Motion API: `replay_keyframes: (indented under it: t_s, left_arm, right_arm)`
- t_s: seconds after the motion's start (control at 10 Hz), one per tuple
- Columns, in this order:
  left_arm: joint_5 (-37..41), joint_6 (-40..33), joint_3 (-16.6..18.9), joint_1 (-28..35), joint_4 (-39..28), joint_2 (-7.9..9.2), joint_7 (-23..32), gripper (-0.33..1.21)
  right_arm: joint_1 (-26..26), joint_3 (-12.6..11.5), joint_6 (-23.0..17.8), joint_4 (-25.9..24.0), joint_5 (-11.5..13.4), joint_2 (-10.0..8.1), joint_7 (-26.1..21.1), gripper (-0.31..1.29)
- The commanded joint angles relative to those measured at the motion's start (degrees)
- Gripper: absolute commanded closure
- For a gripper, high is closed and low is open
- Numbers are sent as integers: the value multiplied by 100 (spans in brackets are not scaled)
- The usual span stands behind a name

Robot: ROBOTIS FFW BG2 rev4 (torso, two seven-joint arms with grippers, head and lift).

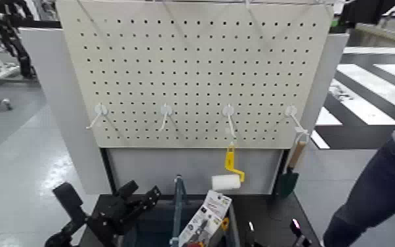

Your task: Put the red screwdriver into the crate.

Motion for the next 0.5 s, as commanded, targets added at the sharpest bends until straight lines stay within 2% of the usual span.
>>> replay_keyframes:
  t_s: [0.1, 0.2, 0.5]
  left_arm:
    - [-996, -470, 268, 350, -334, -185, 482, 12]
    - [-1444, -654, 399, 552, -509, -317, 789, 12]
    - [-2253, -1129, 540, 1114, -773, -537, 1747, 12]
  right_arm:
    - [0, -9, -18, -5, 0, 0, 0, 14]
    - [9, -26, -35, -5, 0, 0, 0, 14]
    - [18, -53, -44, -13, 9, 0, 0, 14]
